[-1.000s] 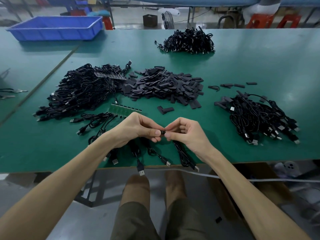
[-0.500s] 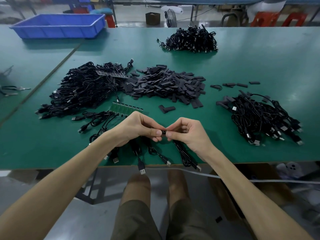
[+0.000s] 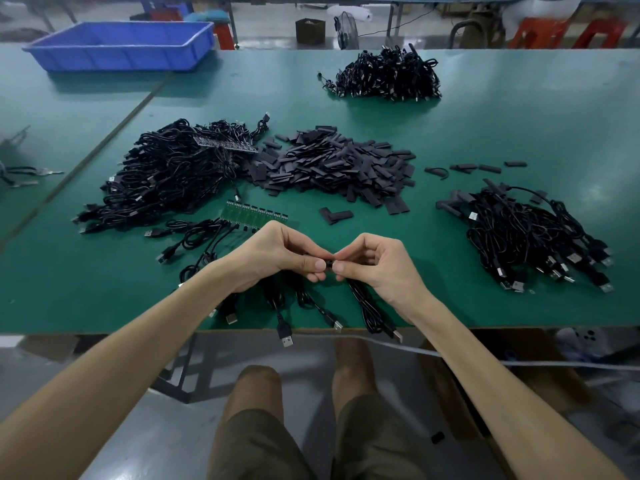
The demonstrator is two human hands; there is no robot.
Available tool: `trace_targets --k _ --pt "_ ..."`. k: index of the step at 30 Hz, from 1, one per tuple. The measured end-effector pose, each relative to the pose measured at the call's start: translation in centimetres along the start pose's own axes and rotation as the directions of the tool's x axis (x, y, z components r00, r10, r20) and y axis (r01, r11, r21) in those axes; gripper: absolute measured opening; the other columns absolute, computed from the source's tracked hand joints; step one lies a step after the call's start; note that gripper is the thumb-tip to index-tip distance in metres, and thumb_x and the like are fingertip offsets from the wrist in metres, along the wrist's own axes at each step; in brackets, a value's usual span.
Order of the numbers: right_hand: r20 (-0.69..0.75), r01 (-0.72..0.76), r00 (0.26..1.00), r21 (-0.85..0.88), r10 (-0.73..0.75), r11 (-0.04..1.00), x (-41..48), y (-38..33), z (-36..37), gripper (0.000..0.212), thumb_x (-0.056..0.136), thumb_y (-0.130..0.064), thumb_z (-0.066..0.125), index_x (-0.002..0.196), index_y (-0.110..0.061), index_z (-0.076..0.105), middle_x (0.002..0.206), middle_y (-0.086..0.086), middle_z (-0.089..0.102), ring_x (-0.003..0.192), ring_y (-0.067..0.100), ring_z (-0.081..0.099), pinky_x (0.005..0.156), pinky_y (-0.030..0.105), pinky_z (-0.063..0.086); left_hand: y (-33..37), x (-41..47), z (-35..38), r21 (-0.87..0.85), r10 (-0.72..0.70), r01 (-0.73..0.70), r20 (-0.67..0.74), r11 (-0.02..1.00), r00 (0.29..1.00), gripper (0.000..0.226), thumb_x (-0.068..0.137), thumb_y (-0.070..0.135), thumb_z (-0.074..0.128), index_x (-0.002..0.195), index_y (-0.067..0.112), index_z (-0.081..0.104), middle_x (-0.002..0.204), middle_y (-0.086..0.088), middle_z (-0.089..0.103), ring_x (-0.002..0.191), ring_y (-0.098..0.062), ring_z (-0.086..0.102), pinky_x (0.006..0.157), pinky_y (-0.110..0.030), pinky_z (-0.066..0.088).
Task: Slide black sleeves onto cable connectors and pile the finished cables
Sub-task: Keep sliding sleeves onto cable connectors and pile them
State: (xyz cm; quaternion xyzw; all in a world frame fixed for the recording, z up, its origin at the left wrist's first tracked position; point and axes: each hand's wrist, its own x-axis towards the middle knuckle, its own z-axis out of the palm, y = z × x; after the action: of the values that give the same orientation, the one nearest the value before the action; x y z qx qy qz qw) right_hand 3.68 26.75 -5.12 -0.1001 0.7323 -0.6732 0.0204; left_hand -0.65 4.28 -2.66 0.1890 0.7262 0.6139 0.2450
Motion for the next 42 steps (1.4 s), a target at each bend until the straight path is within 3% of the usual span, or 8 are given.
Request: trace_targets --k 15,24,33,38,42 --pt "-0.003 0.024 1.0 0.05 -0.024 0.998 0.04 -0.09 0.1 0.013 0.083 -0.004 0.084 0.091 -0.01 0.076 0.081 0.01 0.078 0.077 0.02 0.074 0.081 0.028 0.06 -0.2 -0.12 0.0 -0.021 0.018 -0.019 -0.038 1.0 0.999 0.022 0.086 0.004 0.077 0.108 0.001 0.075 0.09 -0.018 0.076 0.076 -0.02 0.07 0.077 -0.024 0.057" --pt "-0.027 0.015 1.0 0.068 -0.014 0.998 -0.14 -0.52 0.13 0.007 0.093 -0.006 0.074 0.094 -0.013 0.073 0.089 0.008 0.079 0.075 0.017 0.075 0.069 0.013 0.05 -0.13 -0.07 0.12 -0.042 0.018 -0.02 -0.034 0.999 0.999 0.025 0.084 0.007 0.079 0.109 0.003 0.076 0.091 -0.02 0.075 0.078 -0.022 0.069 0.077 -0.026 0.057" --pt "-0.014 0.007 1.0 0.019 -0.007 1.0 0.1 -0.3 0.24 0.019 0.081 -0.008 0.086 0.096 -0.012 0.074 0.084 0.001 0.077 0.081 0.016 0.073 0.082 0.026 0.058 -0.39 0.0 0.18 -0.074 0.002 -0.009 -0.096 0.997 0.995 0.029 0.086 0.006 0.078 0.11 -0.005 0.066 0.092 -0.026 0.074 0.079 -0.032 0.069 0.075 -0.031 0.06" --pt "-0.06 0.024 0.998 0.024 -0.022 0.999 0.15 -0.13 0.18 0.02 0.08 -0.006 0.087 0.093 -0.015 0.075 0.085 -0.001 0.078 0.082 0.013 0.072 0.08 0.022 0.056 -0.42 -0.03 0.09 -0.123 0.044 -0.053 -0.081 0.991 0.996 0.026 0.094 0.008 0.068 0.117 -0.004 0.068 0.102 -0.028 0.074 0.089 -0.033 0.074 0.08 -0.031 0.061" --pt "-0.093 0.022 0.995 0.013 -0.02 1.0 0.19 0.01 0.22 0.023 0.079 -0.006 0.087 0.095 -0.015 0.074 0.088 0.0 0.077 0.085 0.012 0.071 0.083 0.024 0.057 -0.5 0.1 0.8 -0.129 0.085 -0.106 -0.159 0.986 0.984 0.032 0.097 0.004 0.061 0.127 -0.004 0.064 0.103 -0.027 0.074 0.09 -0.034 0.075 0.08 -0.032 0.061"
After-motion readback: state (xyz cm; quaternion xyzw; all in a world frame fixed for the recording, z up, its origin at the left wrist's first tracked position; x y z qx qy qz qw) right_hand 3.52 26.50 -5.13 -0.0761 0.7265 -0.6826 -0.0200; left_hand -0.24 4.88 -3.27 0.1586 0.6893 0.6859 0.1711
